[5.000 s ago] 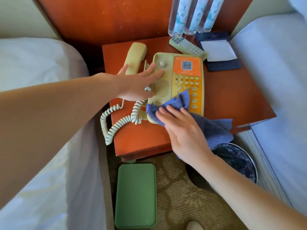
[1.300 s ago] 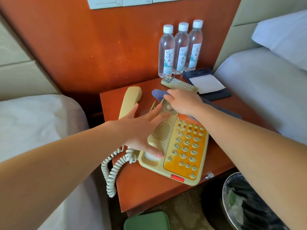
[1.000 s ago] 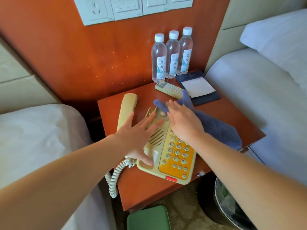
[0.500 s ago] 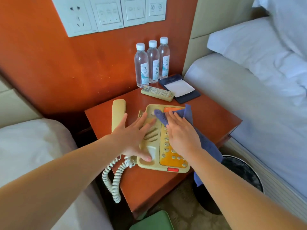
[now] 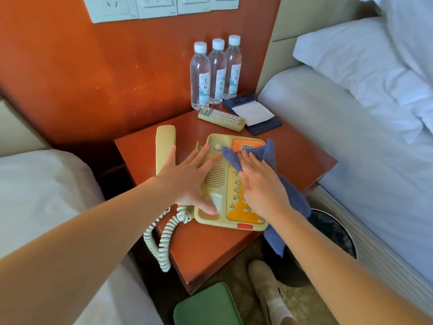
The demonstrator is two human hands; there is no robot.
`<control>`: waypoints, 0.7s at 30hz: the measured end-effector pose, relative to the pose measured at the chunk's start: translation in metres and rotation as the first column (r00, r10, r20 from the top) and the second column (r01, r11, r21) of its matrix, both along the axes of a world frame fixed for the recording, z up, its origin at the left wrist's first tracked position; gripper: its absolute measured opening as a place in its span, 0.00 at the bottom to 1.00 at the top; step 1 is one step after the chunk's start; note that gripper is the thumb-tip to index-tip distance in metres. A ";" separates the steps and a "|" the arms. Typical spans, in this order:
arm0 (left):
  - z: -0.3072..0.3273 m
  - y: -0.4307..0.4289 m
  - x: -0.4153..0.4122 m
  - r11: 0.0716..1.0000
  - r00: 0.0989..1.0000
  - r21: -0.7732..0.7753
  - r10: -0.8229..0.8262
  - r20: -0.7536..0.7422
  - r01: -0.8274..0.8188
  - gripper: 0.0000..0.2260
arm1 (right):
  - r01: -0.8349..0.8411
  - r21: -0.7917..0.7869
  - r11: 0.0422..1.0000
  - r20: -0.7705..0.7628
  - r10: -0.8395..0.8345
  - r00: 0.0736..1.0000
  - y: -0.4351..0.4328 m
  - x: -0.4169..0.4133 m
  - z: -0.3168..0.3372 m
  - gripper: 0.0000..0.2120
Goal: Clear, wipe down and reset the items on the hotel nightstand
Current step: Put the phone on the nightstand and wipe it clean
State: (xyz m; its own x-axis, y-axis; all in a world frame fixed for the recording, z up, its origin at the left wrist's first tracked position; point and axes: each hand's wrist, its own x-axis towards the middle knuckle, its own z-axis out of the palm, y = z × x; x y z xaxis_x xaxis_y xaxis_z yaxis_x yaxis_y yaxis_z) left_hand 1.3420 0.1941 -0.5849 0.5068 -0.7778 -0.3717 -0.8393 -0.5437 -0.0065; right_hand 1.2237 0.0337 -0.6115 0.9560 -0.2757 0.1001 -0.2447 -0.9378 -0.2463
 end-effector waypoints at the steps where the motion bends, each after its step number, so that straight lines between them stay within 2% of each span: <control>1: -0.001 0.000 0.000 1.000 1.000 -0.002 -0.005 0.009 0.005 0.58 | -0.015 0.028 1.000 0.017 0.015 1.000 0.011 -0.017 -0.004 0.26; 3: -0.004 0.000 0.000 1.000 1.000 -0.018 -0.006 0.014 0.007 0.57 | -0.064 0.021 0.998 -0.006 0.064 0.998 0.017 -0.034 -0.008 0.30; 5: -0.004 0.000 0.000 1.000 1.000 -0.020 -0.009 0.003 0.009 0.57 | -0.091 -0.025 0.996 -0.040 0.090 0.995 0.003 -0.021 -0.008 0.27; 11: 0.000 -0.001 0.000 1.000 1.000 0.005 0.007 -0.006 -0.007 0.57 | 0.011 -0.061 0.998 -0.118 -0.018 0.993 -0.039 0.062 0.002 0.24; 13: 0.000 -0.001 -0.001 1.000 1.000 0.007 0.015 -0.011 -0.015 0.58 | -0.008 -0.048 0.999 -0.093 0.003 0.996 -0.035 0.053 0.000 0.24; 17: 0.000 -0.001 -0.001 1.000 1.000 0.003 0.011 -0.007 -0.011 0.57 | -0.081 -0.013 0.997 0.055 0.081 0.995 -0.005 -0.019 -0.016 0.25; 21: -0.005 -0.001 0.000 1.000 1.000 -0.014 0.008 -0.013 -0.008 0.58 | -0.102 0.126 0.987 0.084 0.092 0.992 0.002 -0.043 -0.026 0.28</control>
State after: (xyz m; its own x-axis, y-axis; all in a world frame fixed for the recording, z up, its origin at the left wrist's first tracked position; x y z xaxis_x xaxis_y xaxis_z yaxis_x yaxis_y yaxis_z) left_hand 1.3422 0.1936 -0.5897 0.5085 -0.7788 -0.3673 -0.8346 -0.5507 0.0120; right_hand 1.1810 0.0353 -0.6377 0.9695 -0.1978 0.1444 -0.1298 -0.9151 -0.3818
